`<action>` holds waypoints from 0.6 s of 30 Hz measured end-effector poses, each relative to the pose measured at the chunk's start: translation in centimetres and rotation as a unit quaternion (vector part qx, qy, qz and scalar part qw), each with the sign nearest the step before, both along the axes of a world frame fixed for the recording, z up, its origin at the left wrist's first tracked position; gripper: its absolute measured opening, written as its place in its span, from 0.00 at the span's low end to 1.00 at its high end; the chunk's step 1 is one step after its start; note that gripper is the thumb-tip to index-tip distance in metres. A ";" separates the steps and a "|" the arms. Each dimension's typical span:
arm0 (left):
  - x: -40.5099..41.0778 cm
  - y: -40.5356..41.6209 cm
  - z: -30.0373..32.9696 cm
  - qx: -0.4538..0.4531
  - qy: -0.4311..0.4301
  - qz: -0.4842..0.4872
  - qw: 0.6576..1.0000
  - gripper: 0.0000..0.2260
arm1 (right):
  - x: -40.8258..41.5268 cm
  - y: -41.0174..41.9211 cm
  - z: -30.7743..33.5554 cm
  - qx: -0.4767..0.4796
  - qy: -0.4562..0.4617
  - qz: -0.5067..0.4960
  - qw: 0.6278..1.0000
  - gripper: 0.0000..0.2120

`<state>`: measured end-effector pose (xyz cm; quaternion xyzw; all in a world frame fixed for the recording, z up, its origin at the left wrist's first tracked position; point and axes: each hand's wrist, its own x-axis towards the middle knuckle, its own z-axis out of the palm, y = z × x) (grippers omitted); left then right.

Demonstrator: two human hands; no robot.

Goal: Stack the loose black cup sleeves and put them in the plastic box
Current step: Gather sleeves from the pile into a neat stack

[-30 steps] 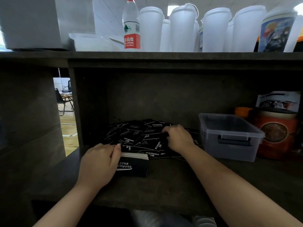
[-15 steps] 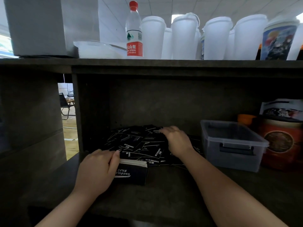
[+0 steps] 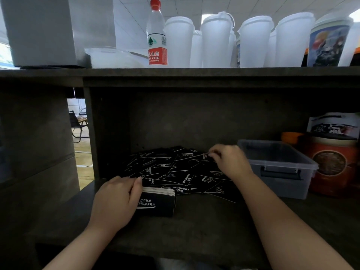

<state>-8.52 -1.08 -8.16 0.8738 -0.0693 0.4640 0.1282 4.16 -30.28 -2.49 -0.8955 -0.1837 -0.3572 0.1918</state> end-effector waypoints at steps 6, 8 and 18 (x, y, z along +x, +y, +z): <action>-0.1 -0.1 0.1 -0.004 0.005 0.002 1.000 0.21 | -1.0 0.9 0.6 0.067 -0.167 0.012 0.984 0.04; -0.2 -0.1 0.1 -0.005 0.014 -0.001 1.000 0.21 | -1.5 0.9 1.0 0.110 -0.227 0.019 0.967 0.04; -0.6 -0.6 0.3 -0.120 0.039 -0.017 0.992 0.22 | -3.2 6.2 -0.3 0.151 0.260 0.286 0.910 0.07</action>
